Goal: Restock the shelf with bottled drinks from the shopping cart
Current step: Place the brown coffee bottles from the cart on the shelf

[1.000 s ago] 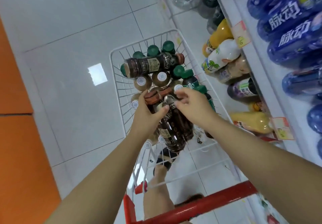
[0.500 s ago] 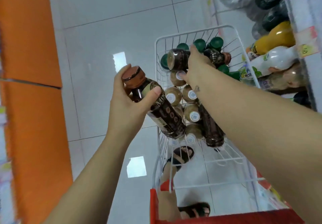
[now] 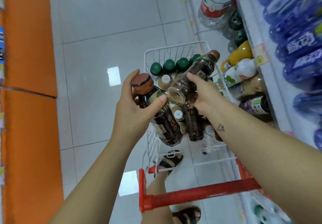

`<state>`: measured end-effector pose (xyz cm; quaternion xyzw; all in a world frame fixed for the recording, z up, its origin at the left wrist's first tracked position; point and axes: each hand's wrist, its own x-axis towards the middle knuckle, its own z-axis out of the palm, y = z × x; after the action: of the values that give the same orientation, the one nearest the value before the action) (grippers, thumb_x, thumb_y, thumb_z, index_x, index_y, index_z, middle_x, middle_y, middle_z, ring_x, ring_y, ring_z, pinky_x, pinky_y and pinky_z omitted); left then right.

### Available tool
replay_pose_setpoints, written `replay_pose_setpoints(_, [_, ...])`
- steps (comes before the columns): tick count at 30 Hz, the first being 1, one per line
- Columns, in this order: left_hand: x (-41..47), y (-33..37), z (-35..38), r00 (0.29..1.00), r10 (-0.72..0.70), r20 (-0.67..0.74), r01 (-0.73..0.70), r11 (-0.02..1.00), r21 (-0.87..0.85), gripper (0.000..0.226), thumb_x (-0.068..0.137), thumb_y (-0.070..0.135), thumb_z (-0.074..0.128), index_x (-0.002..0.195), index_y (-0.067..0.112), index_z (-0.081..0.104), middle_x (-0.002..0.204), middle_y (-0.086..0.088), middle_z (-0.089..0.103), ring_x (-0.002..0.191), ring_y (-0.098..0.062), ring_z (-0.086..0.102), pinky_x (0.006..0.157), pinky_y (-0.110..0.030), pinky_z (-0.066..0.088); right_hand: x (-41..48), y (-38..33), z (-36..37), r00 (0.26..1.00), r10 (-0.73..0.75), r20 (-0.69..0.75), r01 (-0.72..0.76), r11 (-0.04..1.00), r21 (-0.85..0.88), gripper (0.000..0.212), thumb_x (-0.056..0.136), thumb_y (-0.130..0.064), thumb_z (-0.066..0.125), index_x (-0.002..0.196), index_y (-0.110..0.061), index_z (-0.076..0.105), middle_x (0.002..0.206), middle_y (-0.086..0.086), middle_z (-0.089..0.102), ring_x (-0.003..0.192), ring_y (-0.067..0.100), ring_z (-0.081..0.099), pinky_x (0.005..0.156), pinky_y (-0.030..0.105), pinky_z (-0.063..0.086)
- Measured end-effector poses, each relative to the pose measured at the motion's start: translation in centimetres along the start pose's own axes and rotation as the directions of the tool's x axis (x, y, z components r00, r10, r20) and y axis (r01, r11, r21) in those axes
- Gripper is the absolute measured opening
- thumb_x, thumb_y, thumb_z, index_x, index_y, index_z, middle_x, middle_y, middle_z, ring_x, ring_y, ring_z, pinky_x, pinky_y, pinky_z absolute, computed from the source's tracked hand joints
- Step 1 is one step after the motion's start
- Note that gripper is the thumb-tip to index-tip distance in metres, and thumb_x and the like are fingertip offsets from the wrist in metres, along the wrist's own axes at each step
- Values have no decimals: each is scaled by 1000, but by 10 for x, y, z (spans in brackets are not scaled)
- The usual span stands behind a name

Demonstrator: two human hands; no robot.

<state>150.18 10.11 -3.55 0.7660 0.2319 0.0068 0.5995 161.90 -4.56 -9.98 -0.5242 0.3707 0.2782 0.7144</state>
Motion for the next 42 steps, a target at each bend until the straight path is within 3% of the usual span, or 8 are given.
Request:
replay_pose_setpoints(3, [-25,39,15,995,70,66,-69,997,-20,76,64,48,77,127,56,36,114,23,59,106,-2,60,94,-32,50,-61,-12,-38,991,-134,-12,133,989,-66,44,75,-16,74,115,-20,54,102,6,69,76,18,72,57,31,56])
replay_pose_setpoints(9, [-100,146,53,912,368,181,-352,929,-114,85,65,47,75,131,64,24,111,41,56,104,14,56,85,-3,42,-208,-62,-108,849,-527,-42,492,817,-302,64,69,-21,76,125,-20,46,110,2,65,100,20,63,93,46,49])
replay_pose_setpoints(12, [-151,203,68,835,518,188,-486,853,-191,86,65,52,74,132,65,21,120,39,52,110,14,52,91,-10,43,-289,-83,-144,680,-731,-56,658,642,-393,54,75,-14,74,122,-21,48,105,-5,65,94,10,63,89,39,52])
replay_pose_setpoints(16, [-219,271,82,709,684,171,-615,719,-323,81,68,50,76,134,57,29,125,35,50,114,13,50,90,-8,44,-399,-95,-188,381,-924,-36,847,365,-386,55,75,-6,74,111,-38,48,95,-28,61,84,-14,60,71,8,48])
replay_pose_setpoints(20, [-285,337,99,547,824,151,-703,549,-452,64,72,37,76,129,27,49,110,22,62,100,5,60,77,-7,45,-495,-90,-233,116,-991,-69,906,134,-401,57,74,-7,74,114,-36,47,106,-17,64,99,1,63,78,13,49])
replay_pose_setpoints(27, [-408,411,140,217,959,182,-694,283,-662,60,76,32,75,129,32,48,112,18,62,105,-2,60,81,-9,45,-617,-66,-320,-257,-945,-202,844,-118,-523,58,72,-13,73,119,-27,43,111,-18,61,108,5,59,83,20,50])
replay_pose_setpoints(33, [-467,424,186,-1,983,182,-631,140,-763,68,74,37,74,128,51,35,125,28,50,120,0,51,95,-15,42,-664,-42,-384,-414,-854,-314,719,-95,-689,63,70,-22,80,119,-36,42,114,-15,61,108,5,59,84,15,47])
replay_pose_setpoints(42, [-500,426,256,-122,942,312,-499,214,-840,67,71,40,74,124,57,36,122,33,51,115,8,49,91,-4,36,-669,-21,-450,-452,-741,-496,612,147,-777,63,71,-16,80,117,-39,43,109,-16,62,101,2,60,81,19,49])
